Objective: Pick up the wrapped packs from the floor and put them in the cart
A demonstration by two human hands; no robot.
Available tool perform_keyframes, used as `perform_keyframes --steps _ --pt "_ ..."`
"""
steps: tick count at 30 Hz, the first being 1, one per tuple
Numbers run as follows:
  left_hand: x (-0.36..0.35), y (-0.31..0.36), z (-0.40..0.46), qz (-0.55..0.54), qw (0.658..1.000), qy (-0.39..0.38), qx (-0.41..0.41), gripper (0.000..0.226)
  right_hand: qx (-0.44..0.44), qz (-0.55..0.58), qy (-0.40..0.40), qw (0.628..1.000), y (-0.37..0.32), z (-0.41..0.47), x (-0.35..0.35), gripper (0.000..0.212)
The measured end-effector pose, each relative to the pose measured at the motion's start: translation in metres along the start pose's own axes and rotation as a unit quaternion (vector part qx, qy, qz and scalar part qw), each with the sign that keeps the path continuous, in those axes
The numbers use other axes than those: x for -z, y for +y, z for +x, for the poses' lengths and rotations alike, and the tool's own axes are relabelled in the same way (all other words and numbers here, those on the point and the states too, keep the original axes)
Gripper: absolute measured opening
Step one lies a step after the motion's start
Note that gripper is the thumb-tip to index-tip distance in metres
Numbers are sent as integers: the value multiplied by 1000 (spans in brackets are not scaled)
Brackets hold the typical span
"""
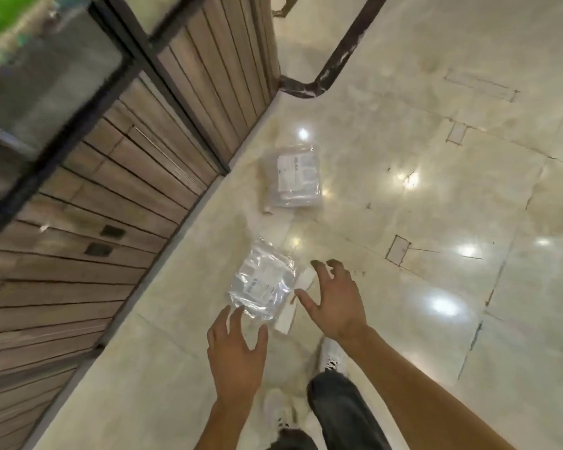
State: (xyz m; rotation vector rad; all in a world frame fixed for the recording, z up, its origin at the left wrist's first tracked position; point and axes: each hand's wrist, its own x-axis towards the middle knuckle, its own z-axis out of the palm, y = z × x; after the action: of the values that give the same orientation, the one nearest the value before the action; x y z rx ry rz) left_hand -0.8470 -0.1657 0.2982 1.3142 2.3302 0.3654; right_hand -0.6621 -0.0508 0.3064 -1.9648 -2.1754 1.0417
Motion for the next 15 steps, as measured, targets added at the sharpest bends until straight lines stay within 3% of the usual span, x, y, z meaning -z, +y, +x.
perform_keyframes --steps 5,12,15 --pt "-151 -84 110 -44 992 -16 119 68 34 -51 -57 996 36 152 -151 76" --pt "-315 -224 201 -107 949 -61 290 100 45 -98 -133 985 96 308 -336 102" --pt "-345 -250 214 -198 941 -21 274 100 44 -90 -159 982 106 338 -385 123"
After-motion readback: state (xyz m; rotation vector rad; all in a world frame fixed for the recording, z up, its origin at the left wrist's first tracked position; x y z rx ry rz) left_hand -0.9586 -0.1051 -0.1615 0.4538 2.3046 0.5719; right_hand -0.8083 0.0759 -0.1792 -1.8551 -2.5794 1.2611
